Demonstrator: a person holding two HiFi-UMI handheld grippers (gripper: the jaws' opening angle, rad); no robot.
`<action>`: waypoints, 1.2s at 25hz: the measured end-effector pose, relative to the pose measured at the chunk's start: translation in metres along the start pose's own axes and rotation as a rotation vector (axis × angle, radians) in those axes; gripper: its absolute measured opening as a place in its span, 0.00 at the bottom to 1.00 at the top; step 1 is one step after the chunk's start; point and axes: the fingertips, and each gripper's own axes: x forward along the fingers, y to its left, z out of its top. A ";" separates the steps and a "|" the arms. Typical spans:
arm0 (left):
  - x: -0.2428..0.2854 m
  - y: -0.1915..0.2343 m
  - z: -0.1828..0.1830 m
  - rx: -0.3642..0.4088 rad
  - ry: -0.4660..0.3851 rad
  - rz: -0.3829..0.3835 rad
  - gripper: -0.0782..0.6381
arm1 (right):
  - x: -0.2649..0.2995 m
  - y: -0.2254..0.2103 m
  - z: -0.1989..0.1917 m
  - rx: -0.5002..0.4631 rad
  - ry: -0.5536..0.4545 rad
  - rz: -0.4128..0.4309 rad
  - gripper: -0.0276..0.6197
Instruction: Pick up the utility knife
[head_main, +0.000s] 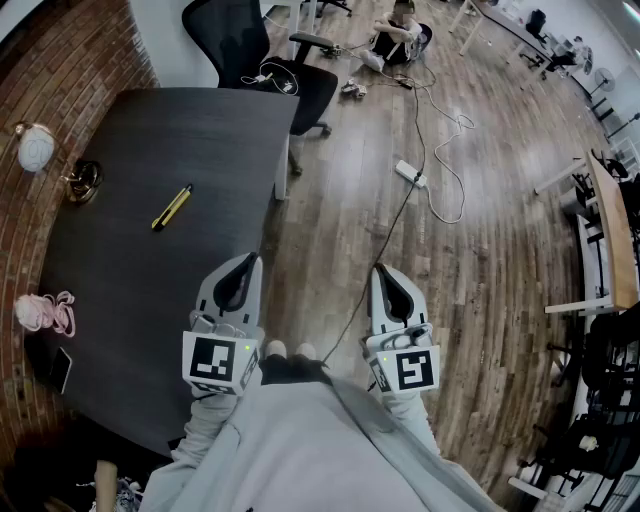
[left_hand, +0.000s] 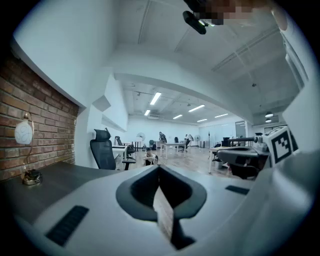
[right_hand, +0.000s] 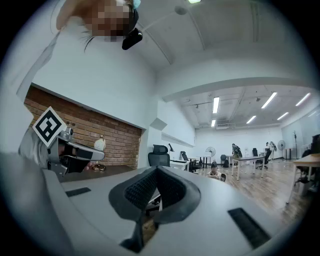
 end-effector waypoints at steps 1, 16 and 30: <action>0.003 -0.003 0.001 -0.002 -0.001 -0.005 0.14 | 0.000 -0.004 0.001 0.000 0.000 -0.003 0.07; 0.036 -0.025 -0.004 -0.009 0.024 0.010 0.14 | 0.003 -0.043 -0.017 0.018 0.027 0.027 0.07; 0.136 0.046 0.004 -0.026 0.022 0.024 0.14 | 0.123 -0.074 -0.035 0.014 0.056 0.053 0.07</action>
